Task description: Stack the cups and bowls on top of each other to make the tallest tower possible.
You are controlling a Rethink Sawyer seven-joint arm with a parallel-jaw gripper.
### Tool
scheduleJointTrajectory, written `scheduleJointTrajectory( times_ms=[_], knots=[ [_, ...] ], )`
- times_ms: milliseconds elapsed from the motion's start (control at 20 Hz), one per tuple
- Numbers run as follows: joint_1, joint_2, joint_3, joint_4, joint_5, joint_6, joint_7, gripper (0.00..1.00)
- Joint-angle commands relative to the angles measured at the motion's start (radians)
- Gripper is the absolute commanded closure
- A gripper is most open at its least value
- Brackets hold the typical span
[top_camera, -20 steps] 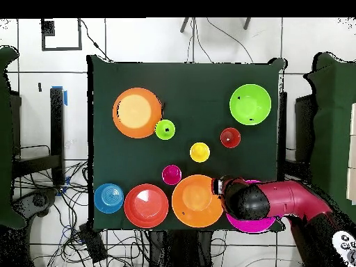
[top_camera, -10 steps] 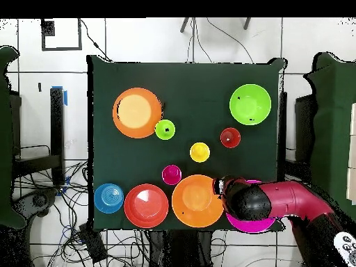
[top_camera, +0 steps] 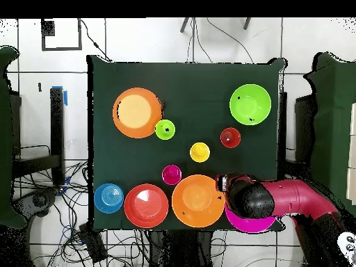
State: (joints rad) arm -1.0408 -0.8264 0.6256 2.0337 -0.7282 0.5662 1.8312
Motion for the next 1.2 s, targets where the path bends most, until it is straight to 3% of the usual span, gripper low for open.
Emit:
scheduleJointTrajectory(
  times_ms=[50, 600, 1050, 1100, 1200],
  knots=[
    [0.052, -0.012, -0.007, -0.075, -0.027, 0.078, -0.087, 1.0],
    [0.105, -0.028, -0.069, -0.099, -0.066, 0.033, 0.004, 1.0],
    [0.107, -0.022, -0.066, -0.11, -0.053, 0.002, -0.02, 1.0],
    [0.097, -0.018, -0.054, -0.107, -0.051, -0.006, -0.035, 0.0],
    [0.102, -0.021, -0.064, -0.106, -0.053, -0.021, -0.011, 0.0]
  ],
)
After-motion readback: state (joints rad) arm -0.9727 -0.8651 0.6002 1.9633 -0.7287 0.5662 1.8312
